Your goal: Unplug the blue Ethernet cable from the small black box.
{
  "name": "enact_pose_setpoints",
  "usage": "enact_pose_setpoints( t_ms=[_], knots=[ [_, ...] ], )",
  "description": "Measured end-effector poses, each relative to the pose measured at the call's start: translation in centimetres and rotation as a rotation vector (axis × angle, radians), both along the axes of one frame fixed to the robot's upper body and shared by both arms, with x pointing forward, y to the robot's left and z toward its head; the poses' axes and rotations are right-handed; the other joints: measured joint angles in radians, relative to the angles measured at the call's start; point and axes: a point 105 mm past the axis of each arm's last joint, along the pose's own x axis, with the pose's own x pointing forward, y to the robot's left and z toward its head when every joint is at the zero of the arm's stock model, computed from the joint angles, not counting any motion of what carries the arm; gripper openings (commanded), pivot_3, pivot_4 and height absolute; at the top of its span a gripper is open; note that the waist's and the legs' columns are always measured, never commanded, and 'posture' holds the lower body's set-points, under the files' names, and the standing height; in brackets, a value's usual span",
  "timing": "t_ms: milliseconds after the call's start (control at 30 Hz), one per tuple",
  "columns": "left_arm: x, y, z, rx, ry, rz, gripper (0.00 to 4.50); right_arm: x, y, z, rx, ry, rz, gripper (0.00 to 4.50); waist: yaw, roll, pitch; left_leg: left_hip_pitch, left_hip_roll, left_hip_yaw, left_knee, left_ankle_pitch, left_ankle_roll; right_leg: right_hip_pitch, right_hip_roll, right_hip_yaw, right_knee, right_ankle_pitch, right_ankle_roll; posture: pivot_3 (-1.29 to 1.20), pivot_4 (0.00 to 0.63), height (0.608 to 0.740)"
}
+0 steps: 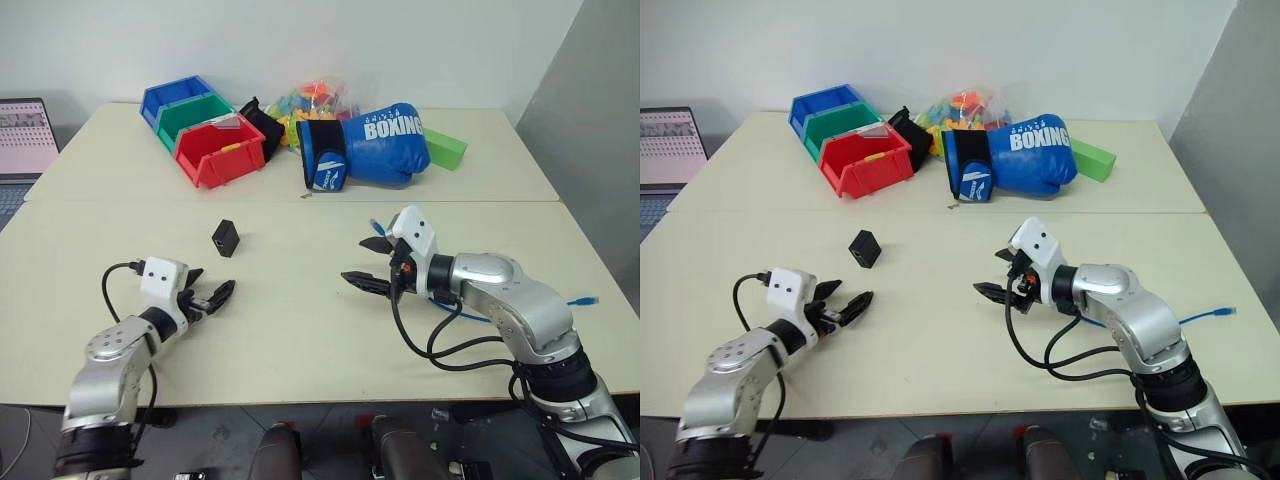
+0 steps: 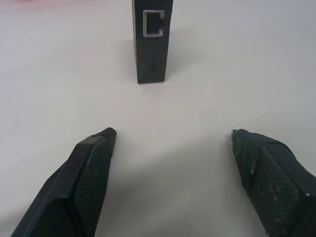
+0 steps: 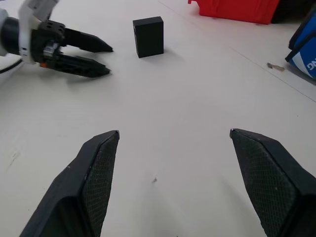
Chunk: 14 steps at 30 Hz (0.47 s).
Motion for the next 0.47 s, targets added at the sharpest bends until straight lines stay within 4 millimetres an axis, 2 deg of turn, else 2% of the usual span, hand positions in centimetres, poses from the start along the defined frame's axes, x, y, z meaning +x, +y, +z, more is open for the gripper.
enact_pose_setpoints(
  t_ms=[67, 200, 267, 467],
  knots=[
    [-0.2, 0.9, 1.2, 0.047, -0.002, -0.002, 3.99, 0.1, -0.8, 0.2, 0.003, -0.017, -0.011, 3.8, 0.003, -0.001, 0.0, 0.0, 0.0, 0.0, 0.0, 0.0, 0.0, 0.0, 0.0, 0.0, -0.001, 0.0, 0.0, 0.0, 0.15, 0.74],
    [-1.4, 2.2, 4.8, 0.109, 0.023, -0.087, 3.99, 0.7, -4.9, 1.5, -0.032, -0.046, -0.049, 3.8, 0.004, -0.001, 0.002, 0.0, -0.001, 0.002, 0.0, 0.0, 0.0, 0.0, -0.001, -0.001, -0.002, 0.0, 0.0, 0.0, 0.15, 0.74],
    [-1.7, 2.3, 6.5, 0.131, 0.014, -0.122, 3.99, 0.6, -6.3, 2.4, -0.031, -0.052, -0.05, 3.8, 0.003, -0.001, 0.002, 0.001, 0.0, 0.002, -0.001, 0.0, 0.0, 0.0, -0.001, -0.001, -0.002, 0.0, 0.0, 0.0, 0.15, 0.74],
    [-2.4, 1.3, 6.9, 0.1, 0.079, -0.217, 3.99, 0.0, -7.3, 2.6, -0.059, -0.026, -0.013, 3.8, -0.002, -0.001, 0.002, 0.001, 0.0, 0.002, -0.002, 0.0, 0.0, -0.001, 0.0, 0.0, -0.002, -0.001, -0.001, 0.0, 0.15, 0.74]
  ],
)
